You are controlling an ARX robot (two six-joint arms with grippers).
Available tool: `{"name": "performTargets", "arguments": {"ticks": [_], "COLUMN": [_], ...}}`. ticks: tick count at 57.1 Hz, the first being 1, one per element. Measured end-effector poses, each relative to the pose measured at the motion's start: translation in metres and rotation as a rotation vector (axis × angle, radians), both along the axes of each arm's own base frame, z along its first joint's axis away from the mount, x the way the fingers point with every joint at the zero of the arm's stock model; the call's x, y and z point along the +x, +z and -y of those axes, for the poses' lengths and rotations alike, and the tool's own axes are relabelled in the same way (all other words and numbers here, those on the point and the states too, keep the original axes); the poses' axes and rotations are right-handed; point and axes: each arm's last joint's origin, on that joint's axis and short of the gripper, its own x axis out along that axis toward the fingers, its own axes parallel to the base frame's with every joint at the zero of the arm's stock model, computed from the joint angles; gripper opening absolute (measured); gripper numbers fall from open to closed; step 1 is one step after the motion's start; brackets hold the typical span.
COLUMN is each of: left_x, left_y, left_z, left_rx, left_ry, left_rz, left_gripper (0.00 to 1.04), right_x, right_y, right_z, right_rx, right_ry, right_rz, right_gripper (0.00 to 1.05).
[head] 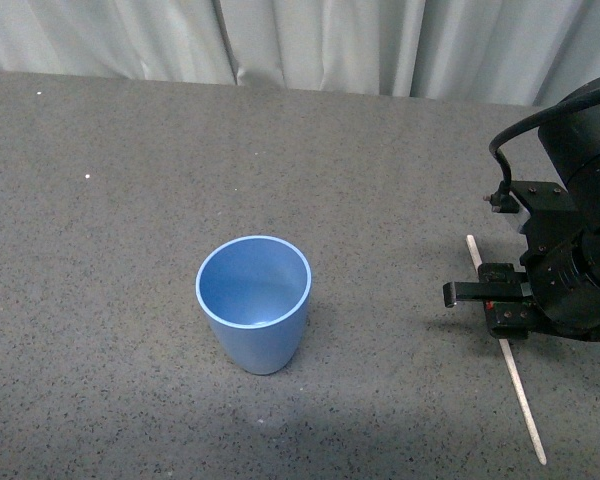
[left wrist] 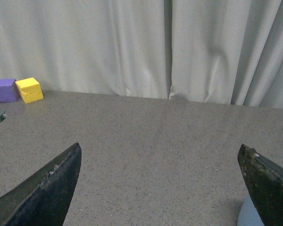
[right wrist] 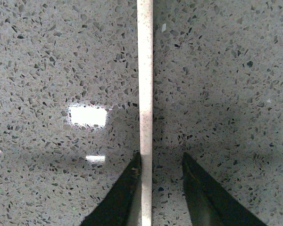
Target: Transfer chopsticks to blue cup
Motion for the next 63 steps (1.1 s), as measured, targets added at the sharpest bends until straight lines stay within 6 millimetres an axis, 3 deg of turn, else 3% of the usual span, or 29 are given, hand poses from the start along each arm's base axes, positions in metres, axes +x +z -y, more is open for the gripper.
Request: {"name": "performTargets", "arguments": {"ticks": [11, 24, 34, 41, 48, 63], "left_x": [0.000, 0.000, 0.000, 0.000, 0.000, 0.000], "left_y": [0.000, 0.000, 0.000, 0.000, 0.000, 0.000], "left_z": [0.000, 0.000, 0.000, 0.000, 0.000, 0.000], "left_rx": [0.000, 0.000, 0.000, 0.000, 0.000, 0.000], "left_ry": [0.000, 0.000, 0.000, 0.000, 0.000, 0.000], "left_rz": [0.000, 0.000, 0.000, 0.000, 0.000, 0.000], "left_gripper": [0.98, 0.98, 0.98, 0.98, 0.98, 0.98], "right_x": [0.000, -0.007, -0.013, -0.024, -0.035, -0.038], "right_y": [0.001, 0.016, 0.080, 0.108, 0.127, 0.117], "right_z": [0.001, 0.003, -0.009, -0.027, -0.049, -0.075], "right_rx": [0.009, 0.065, 0.187, 0.313, 0.484, 0.610], "right_ry": [-0.004, -0.006, 0.126, 0.306, 0.513, 0.637], "right_rz": [-0.005, 0.123, 0.671, 0.942, 1.101, 1.059], "right_gripper": [0.00, 0.01, 0.01, 0.01, 0.01, 0.01]}}
